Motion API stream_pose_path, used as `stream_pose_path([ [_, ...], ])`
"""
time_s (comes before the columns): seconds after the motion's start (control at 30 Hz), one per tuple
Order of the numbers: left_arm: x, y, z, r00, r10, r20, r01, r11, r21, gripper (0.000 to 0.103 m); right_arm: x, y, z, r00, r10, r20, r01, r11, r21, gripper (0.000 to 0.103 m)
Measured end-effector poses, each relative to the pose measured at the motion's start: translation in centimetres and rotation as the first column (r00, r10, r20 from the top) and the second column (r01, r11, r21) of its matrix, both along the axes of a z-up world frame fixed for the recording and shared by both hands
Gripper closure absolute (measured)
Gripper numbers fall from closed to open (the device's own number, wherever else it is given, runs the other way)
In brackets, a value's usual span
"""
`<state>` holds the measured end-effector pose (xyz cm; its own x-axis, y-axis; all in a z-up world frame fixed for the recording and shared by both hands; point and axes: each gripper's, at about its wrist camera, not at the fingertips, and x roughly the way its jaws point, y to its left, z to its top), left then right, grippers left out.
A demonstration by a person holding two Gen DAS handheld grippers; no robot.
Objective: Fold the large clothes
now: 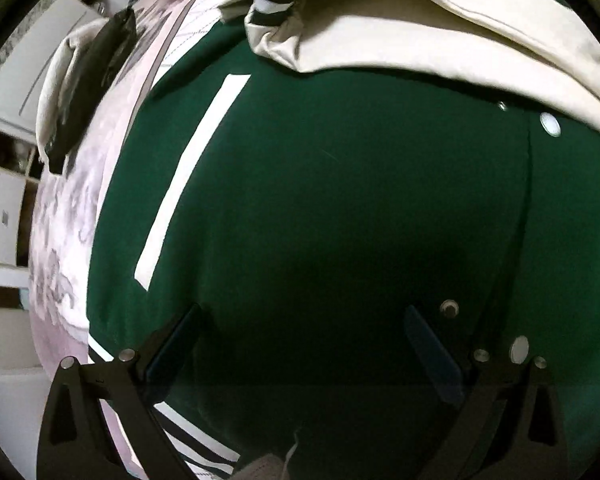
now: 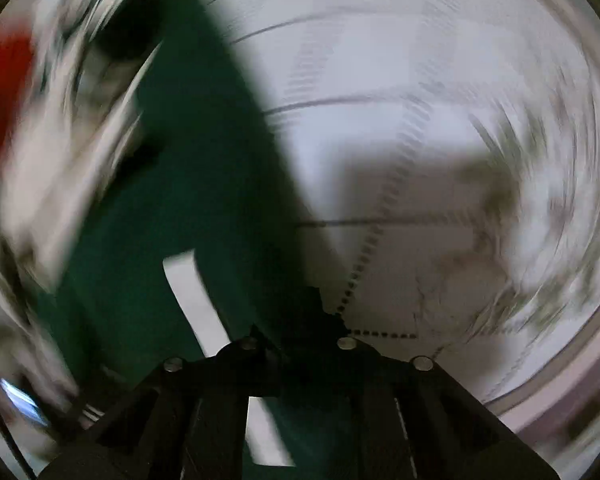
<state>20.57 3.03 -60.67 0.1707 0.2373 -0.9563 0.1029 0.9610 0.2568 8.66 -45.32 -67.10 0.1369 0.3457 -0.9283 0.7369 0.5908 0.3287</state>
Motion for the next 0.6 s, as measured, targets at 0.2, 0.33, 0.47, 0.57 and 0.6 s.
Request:
stream_pose_path([
  [0.2,0.8,-0.5,0.2,0.999,-0.044,-0.002,0.044,0.998,0.049,0.0,2.4,1.3,3.1,0.977,0.192,-0.091,-0.205,0.963,-0.173,0.079],
  [0.33,1.1,-0.4,-0.3,1.0,-0.021,-0.01,0.022,0.999,0.046,0.0,7.3,3.3,5.3,0.906,0.405,-0.122,-0.417,0.807,-0.418,0.052],
  [0.47,1.3,0.3,-0.5,1.0,0.013,-0.011,-0.013,1.0,0.023,0.0,6.7,-1.8,3.7,0.988,0.154,-0.009,-0.149,0.938,-0.312,0.094],
  [0.57,1.5,0.5,-0.6,1.0,0.028,-0.007,-0.028,1.0,0.01,0.0,3.1,-5.3,1.9,0.992,-0.114,0.053,0.12,0.981,-0.15,0.097],
  [0.6,1.5,0.4,-0.6,1.0,0.025,-0.005,-0.025,1.0,0.01,0.0,2.7,-5.2,1.9,0.99,-0.128,0.06,0.135,0.98,-0.144,0.097],
])
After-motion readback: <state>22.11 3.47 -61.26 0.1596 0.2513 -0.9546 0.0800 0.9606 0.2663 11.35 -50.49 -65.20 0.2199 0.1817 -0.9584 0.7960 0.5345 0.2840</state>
